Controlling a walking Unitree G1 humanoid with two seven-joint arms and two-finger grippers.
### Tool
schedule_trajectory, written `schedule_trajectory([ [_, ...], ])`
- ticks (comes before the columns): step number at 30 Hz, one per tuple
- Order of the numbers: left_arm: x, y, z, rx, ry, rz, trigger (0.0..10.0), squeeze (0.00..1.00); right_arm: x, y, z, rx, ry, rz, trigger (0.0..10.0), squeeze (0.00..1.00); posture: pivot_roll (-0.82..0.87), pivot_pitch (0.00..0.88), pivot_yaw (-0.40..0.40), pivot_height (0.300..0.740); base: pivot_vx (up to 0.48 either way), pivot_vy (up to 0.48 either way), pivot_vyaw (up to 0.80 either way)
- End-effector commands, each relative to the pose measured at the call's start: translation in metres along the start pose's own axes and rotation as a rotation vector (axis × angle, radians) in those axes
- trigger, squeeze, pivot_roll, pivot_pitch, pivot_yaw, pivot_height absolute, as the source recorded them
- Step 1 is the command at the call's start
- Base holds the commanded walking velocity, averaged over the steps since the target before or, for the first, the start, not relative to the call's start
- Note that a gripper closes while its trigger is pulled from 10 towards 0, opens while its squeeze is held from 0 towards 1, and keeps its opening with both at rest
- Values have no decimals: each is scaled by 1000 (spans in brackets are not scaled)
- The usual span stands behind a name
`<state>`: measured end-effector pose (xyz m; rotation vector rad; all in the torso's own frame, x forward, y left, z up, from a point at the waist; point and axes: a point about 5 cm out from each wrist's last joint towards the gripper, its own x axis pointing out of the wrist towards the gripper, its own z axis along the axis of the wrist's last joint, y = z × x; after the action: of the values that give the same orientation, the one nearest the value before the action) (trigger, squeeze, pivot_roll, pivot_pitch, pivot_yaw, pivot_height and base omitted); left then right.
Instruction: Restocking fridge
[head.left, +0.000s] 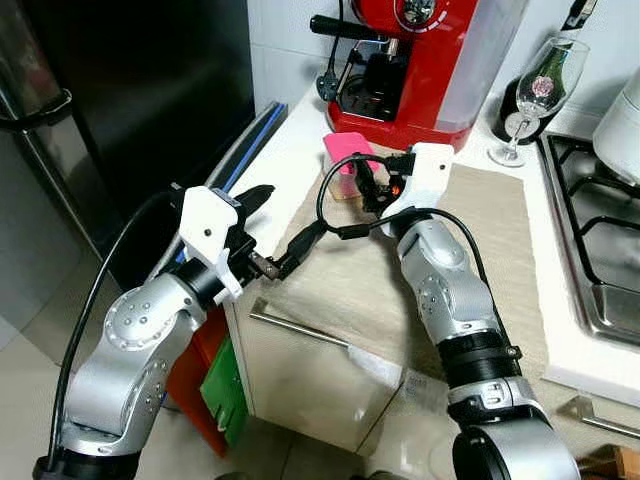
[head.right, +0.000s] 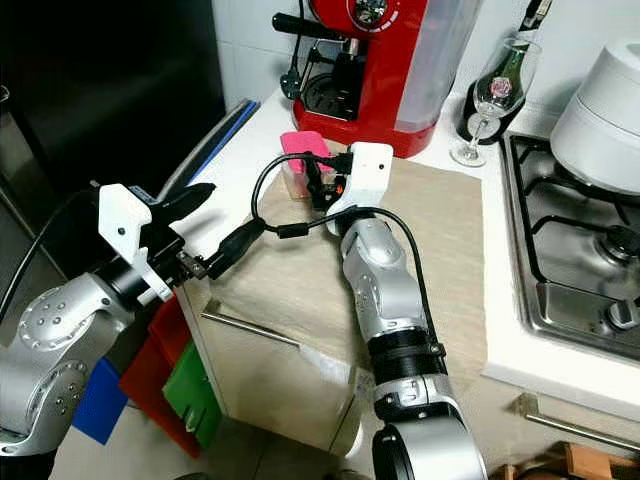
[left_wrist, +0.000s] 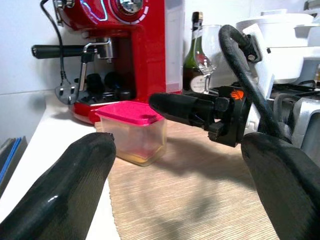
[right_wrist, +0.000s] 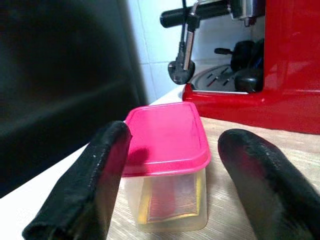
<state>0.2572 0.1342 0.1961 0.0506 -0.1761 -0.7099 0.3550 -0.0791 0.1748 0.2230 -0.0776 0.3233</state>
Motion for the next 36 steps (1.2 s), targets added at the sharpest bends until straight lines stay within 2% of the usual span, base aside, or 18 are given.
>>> schedule_trajectory([
  [1, 2, 0, 5, 6, -16, -16, 10000, 0, -1, 2, 4, -36, -20, 12, 10000, 1000, 71, 0, -12, 740, 0, 0, 0],
  [5, 4, -2, 4, 2, -23, -22, 10000, 0, 1, 1, 6, -119, -14, 33, 10000, 1000, 63, 0, -22, 740, 0, 0, 0],
  [14, 7, -8, 1, -15, -30, -20, 10000, 0, 4, -2, 6, -180, 14, 52, 10000, 1000, 54, 0, -51, 740, 0, 0, 0],
  [23, 9, -10, 2, -18, -43, -8, 10000, 0, 4, 2, 11, -166, 6, 100, 10000, 1000, 55, 0, -73, 740, 0, 0, 0],
  [29, 11, -10, -1, -13, -42, -4, 10000, 0, 6, 3, 5, -126, 33, 109, 10000, 1000, 55, 0, -77, 740, 0, 0, 0],
  [36, 9, -11, -23, 6, -66, 42, 10000, 0, 11, 0, 0, -127, 58, 124, 10000, 1000, 59, 0, -105, 740, 0, 0, 0],
])
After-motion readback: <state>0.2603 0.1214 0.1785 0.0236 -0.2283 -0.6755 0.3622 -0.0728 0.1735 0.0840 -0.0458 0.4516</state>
